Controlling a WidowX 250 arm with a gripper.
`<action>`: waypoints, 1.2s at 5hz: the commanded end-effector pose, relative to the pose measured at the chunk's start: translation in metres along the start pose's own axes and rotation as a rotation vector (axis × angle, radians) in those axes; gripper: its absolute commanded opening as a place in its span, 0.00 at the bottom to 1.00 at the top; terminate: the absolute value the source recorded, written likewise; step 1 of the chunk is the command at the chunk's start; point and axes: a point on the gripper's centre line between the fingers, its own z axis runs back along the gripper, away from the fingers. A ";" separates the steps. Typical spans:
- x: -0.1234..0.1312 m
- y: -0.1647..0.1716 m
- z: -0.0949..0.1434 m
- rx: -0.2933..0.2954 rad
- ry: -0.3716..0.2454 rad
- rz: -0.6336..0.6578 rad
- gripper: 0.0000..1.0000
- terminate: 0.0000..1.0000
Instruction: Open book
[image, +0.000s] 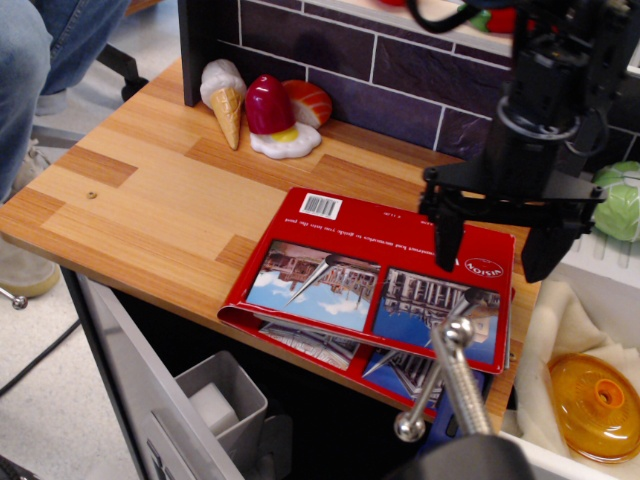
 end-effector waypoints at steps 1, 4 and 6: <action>0.017 -0.030 -0.013 0.106 -0.067 0.043 1.00 0.00; 0.016 0.030 -0.008 0.318 -0.085 -0.018 1.00 0.00; 0.043 0.093 0.041 0.405 -0.081 -0.047 1.00 0.00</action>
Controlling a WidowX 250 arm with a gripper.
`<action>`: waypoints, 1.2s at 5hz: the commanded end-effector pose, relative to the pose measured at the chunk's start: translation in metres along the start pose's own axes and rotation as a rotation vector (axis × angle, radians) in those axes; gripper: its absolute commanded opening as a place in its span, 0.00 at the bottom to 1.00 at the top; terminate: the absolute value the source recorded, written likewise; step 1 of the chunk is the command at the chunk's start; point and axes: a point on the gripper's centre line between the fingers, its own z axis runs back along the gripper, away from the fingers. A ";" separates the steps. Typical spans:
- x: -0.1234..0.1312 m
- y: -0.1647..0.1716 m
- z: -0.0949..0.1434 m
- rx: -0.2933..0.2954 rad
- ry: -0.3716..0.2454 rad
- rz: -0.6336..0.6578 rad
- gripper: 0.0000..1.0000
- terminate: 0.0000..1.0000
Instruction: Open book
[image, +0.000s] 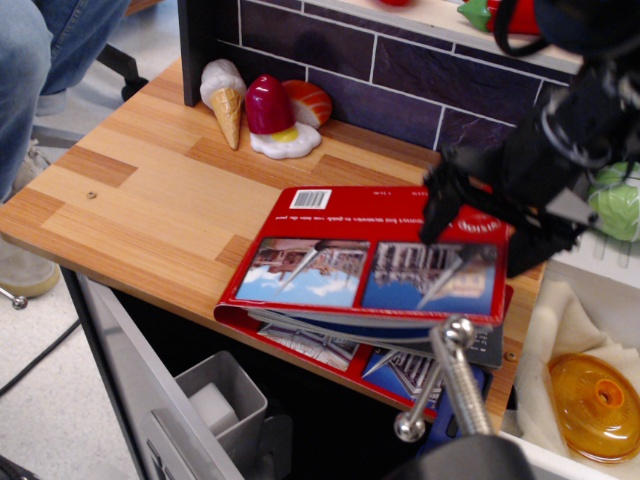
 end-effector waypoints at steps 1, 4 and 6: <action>0.037 0.123 0.003 0.105 0.016 0.044 1.00 0.00; 0.043 0.260 -0.010 0.153 -0.012 -0.037 1.00 0.00; 0.055 0.326 -0.047 0.204 -0.067 -0.108 1.00 0.00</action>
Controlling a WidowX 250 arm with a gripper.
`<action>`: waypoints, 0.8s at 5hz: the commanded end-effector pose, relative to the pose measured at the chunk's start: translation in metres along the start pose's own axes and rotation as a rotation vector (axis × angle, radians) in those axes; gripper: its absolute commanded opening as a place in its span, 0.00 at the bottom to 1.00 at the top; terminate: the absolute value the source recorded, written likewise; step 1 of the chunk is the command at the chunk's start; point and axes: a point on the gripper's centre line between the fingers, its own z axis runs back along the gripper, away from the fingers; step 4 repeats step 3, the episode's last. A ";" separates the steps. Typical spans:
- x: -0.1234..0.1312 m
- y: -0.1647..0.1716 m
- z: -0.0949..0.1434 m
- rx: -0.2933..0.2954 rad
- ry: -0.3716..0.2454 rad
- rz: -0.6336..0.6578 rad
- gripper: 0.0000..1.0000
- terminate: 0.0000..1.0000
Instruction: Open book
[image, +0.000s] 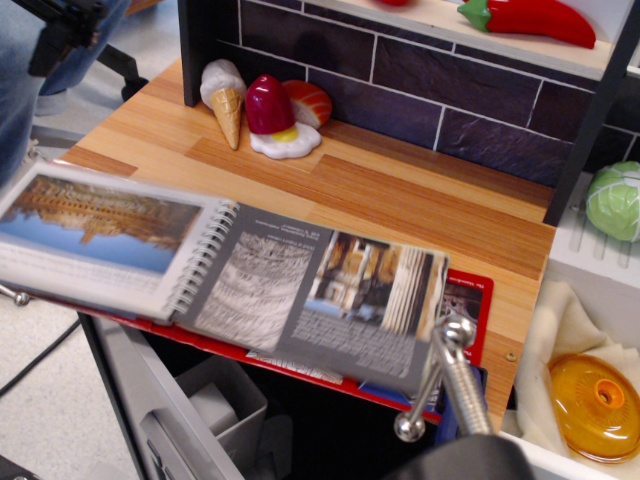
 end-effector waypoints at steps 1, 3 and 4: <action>0.015 0.035 -0.026 -0.001 -0.066 -0.017 1.00 0.00; 0.035 0.023 0.008 -0.226 0.015 0.025 1.00 1.00; 0.035 0.023 0.008 -0.226 0.015 0.025 1.00 1.00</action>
